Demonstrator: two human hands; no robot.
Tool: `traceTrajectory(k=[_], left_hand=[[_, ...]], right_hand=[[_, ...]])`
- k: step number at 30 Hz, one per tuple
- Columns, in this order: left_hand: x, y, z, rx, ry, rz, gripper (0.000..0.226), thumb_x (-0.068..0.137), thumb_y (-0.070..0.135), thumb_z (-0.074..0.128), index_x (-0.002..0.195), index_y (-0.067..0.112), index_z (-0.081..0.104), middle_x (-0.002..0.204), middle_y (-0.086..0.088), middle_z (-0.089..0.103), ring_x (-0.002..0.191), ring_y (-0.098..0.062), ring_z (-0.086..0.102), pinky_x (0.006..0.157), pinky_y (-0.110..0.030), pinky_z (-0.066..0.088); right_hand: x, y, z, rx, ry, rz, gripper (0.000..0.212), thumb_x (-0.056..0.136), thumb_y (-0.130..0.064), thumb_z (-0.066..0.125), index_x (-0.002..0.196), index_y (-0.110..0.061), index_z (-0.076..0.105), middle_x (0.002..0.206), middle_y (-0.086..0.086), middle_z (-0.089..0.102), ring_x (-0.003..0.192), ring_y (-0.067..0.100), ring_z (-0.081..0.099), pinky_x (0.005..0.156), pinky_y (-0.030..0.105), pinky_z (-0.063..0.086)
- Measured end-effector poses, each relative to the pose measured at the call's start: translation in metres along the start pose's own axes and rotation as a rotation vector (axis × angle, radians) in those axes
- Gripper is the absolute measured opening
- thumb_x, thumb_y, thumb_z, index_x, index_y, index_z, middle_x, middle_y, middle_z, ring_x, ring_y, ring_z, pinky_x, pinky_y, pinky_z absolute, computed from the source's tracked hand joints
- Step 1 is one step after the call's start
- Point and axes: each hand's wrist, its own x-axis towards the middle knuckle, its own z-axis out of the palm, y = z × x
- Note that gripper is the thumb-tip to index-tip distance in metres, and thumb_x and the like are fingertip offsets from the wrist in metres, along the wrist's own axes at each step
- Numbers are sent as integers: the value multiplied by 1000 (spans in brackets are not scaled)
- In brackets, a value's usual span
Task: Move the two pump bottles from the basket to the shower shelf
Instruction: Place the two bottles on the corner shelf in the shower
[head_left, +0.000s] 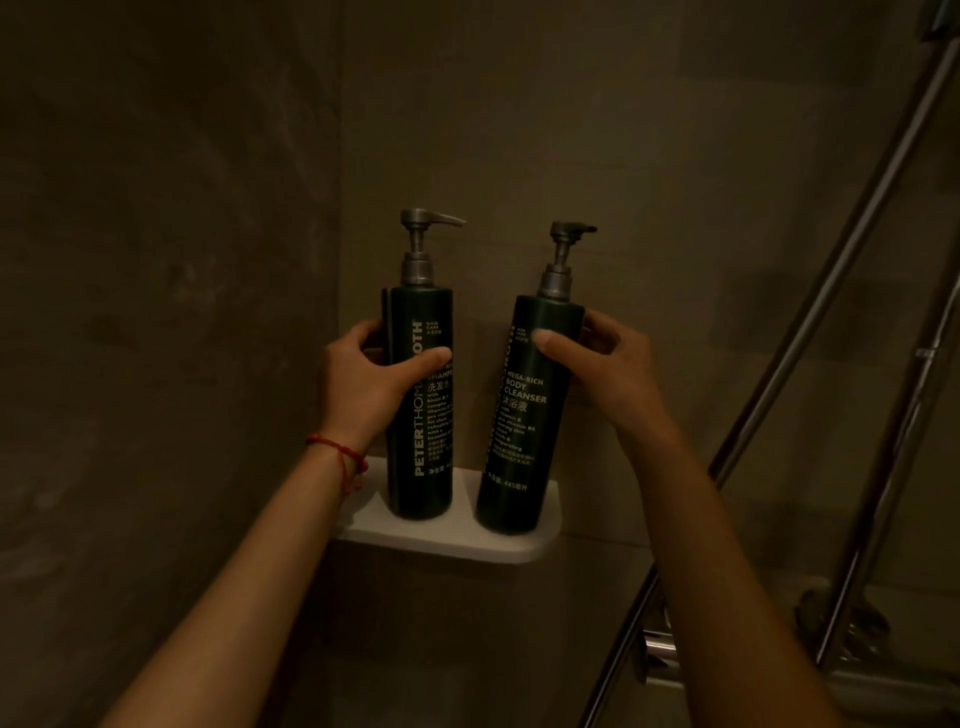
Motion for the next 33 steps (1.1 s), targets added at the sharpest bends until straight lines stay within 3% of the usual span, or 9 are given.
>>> traceTrajectory(k=[5,11,17,23,25,33], left_hand=[[6,-9,1,28,9,18,53,55,32,80,101,25,55,84,19,56,77,7,53,59,-15,41],[7,-16,2,19,-2,7,51,57,32,78,101,30,52,85,23,53,75,10,51,58,-13,39],[2,-16,2,-13,-32,9,60,62,31,75,115,19,50,90,22,52,81,8,50,61,-15,39],[-16,-33,-6,-89,-13,-52,71,63,27,74,126,19,43,112,8,51,92,2,49,68,-16,39],[-25,-40,-7,-95,-2,-63,71,62,26,75,126,19,43,111,8,52,91,5,49,68,-15,39],[-37,-55,-5,-95,-48,-139,70,58,22,78,120,20,46,98,18,54,89,3,52,67,-16,42]], right_hand=[[4,3,6,-64,-34,-54,34,71,-23,72,92,-43,56,96,-18,62,85,-7,62,61,6,48],[5,13,8,-61,-55,-65,43,74,-22,70,113,-28,55,105,-12,62,97,2,60,70,12,52],[-4,22,10,-73,1,-44,55,74,-27,69,125,-24,47,101,-23,54,84,-21,54,63,1,45],[-31,41,7,-110,86,2,74,62,-50,68,128,-29,43,102,-27,52,87,-22,52,64,0,44],[-39,49,9,-117,82,29,76,58,-54,67,126,-31,43,102,-25,54,88,-21,53,63,1,45],[-53,63,25,-160,99,90,49,54,-53,71,95,-51,44,92,-26,55,81,-22,53,62,10,42]])
